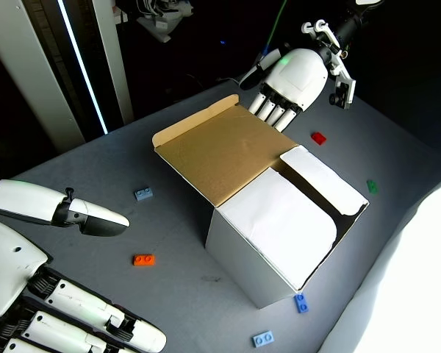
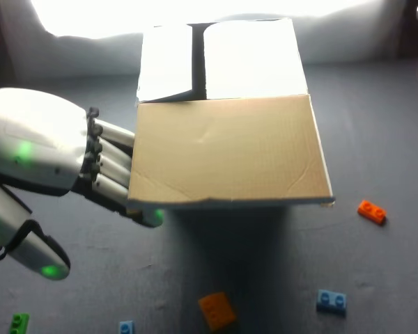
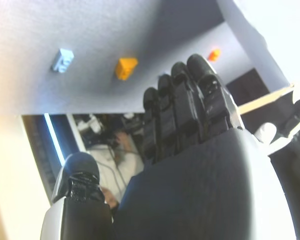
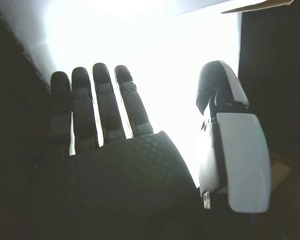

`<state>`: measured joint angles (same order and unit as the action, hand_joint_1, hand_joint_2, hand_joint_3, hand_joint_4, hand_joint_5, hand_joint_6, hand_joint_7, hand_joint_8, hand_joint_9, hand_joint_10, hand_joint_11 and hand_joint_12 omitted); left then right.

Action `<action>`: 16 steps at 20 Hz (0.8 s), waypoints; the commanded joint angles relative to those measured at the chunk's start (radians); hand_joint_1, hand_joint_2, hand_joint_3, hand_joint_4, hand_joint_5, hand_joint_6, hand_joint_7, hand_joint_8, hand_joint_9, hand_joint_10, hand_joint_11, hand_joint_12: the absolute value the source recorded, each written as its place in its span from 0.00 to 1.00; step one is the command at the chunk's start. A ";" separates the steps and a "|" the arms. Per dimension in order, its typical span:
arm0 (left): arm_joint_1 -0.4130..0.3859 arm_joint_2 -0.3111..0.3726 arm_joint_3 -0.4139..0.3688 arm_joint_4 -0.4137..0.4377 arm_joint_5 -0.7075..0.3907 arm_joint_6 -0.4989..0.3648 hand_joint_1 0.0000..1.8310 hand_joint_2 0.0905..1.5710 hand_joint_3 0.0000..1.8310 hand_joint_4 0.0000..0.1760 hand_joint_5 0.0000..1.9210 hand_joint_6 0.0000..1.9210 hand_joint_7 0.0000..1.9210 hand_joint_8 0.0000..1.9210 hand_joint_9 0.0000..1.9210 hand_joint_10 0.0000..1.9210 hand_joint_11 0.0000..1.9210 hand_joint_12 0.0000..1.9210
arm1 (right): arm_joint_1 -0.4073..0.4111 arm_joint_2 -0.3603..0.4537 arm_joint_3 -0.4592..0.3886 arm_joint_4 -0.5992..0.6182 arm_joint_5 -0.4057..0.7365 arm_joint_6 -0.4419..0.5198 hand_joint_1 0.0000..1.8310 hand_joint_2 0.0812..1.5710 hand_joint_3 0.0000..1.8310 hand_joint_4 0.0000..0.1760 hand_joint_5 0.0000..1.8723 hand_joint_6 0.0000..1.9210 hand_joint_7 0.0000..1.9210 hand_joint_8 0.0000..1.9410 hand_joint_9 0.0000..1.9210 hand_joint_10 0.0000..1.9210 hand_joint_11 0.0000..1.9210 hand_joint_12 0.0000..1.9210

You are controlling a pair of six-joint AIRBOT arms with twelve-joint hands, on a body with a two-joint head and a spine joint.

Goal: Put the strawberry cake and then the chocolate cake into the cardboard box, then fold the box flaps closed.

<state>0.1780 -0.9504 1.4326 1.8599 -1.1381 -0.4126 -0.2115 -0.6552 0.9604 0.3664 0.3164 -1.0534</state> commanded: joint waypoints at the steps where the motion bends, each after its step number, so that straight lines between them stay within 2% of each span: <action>1: -0.015 0.007 0.002 -0.108 -0.014 -0.003 0.03 0.75 0.00 0.00 0.14 0.00 0.17 0.00 0.16 0.00 0.00 0.39 | 0.002 0.012 0.000 -0.002 0.115 -0.002 0.00 0.73 0.00 0.00 0.10 0.00 0.10 0.00 0.11 0.00 0.00 0.33; 3: -0.044 0.006 0.012 -0.133 -0.014 -0.027 0.03 0.75 0.00 0.00 0.14 0.00 0.19 0.00 0.18 0.01 0.00 0.43 | -0.004 0.007 -0.002 -0.002 0.115 -0.002 0.01 0.73 0.00 0.00 0.11 0.00 0.12 0.00 0.12 0.00 0.00 0.37; 7: -0.105 -0.009 0.044 -0.169 -0.013 -0.063 0.01 0.76 0.00 0.00 0.10 0.00 0.15 0.00 0.14 0.00 0.00 0.38 | -0.010 0.000 -0.002 -0.012 0.144 -0.006 0.02 0.74 0.00 0.00 0.09 0.00 0.12 0.00 0.13 0.00 0.00 0.30; 10: -0.139 -0.020 0.062 -0.176 -0.004 -0.072 0.02 0.76 0.00 0.00 0.10 0.00 0.14 0.00 0.13 0.00 0.00 0.38 | -0.026 -0.004 -0.001 -0.026 0.170 -0.006 0.04 0.73 0.00 0.00 0.10 0.00 0.13 0.00 0.14 0.00 0.00 0.31; 11: -0.151 -0.025 0.070 -0.178 0.007 -0.075 0.02 0.75 0.00 0.00 0.10 0.00 0.14 0.00 0.12 0.00 0.00 0.38 | -0.031 -0.005 -0.001 -0.027 0.178 -0.006 0.03 0.73 0.00 0.00 0.10 0.00 0.13 0.00 0.13 0.00 0.00 0.31; 13: -0.170 -0.037 0.087 -0.183 0.042 -0.075 0.01 0.75 0.00 0.00 0.10 0.00 0.12 0.00 0.11 0.00 0.00 0.38 | -0.035 -0.009 -0.001 -0.029 0.185 -0.006 0.02 0.74 0.00 0.00 0.08 0.00 0.12 0.00 0.12 0.00 0.00 0.24; 14: -0.175 -0.045 0.098 -0.192 0.060 -0.075 0.01 0.75 0.00 0.00 0.10 0.00 0.12 0.00 0.11 0.00 0.00 0.38 | -0.036 -0.010 -0.001 -0.030 0.187 -0.006 0.02 0.74 0.00 0.00 0.08 0.00 0.12 0.00 0.12 0.00 0.00 0.24; 15: -0.179 -0.052 0.106 -0.199 0.077 -0.074 0.02 0.75 0.00 0.00 0.11 0.00 0.13 0.00 0.12 0.00 0.00 0.38 | -0.037 -0.010 -0.001 -0.030 0.190 -0.006 0.03 0.73 0.00 0.00 0.11 0.00 0.13 0.00 0.12 0.00 0.00 0.30; 16: -0.181 -0.063 0.120 -0.209 0.103 -0.074 0.02 0.75 0.00 0.00 0.11 0.00 0.14 0.01 0.12 0.00 0.00 0.38 | -0.039 -0.011 -0.001 -0.031 0.192 -0.006 0.02 0.74 0.00 0.00 0.10 0.00 0.12 0.00 0.11 0.00 0.00 0.27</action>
<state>0.0120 -1.0199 1.5517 1.7508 -1.0378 -0.4873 -0.2546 -0.6830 0.9554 0.3317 0.3878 -1.0603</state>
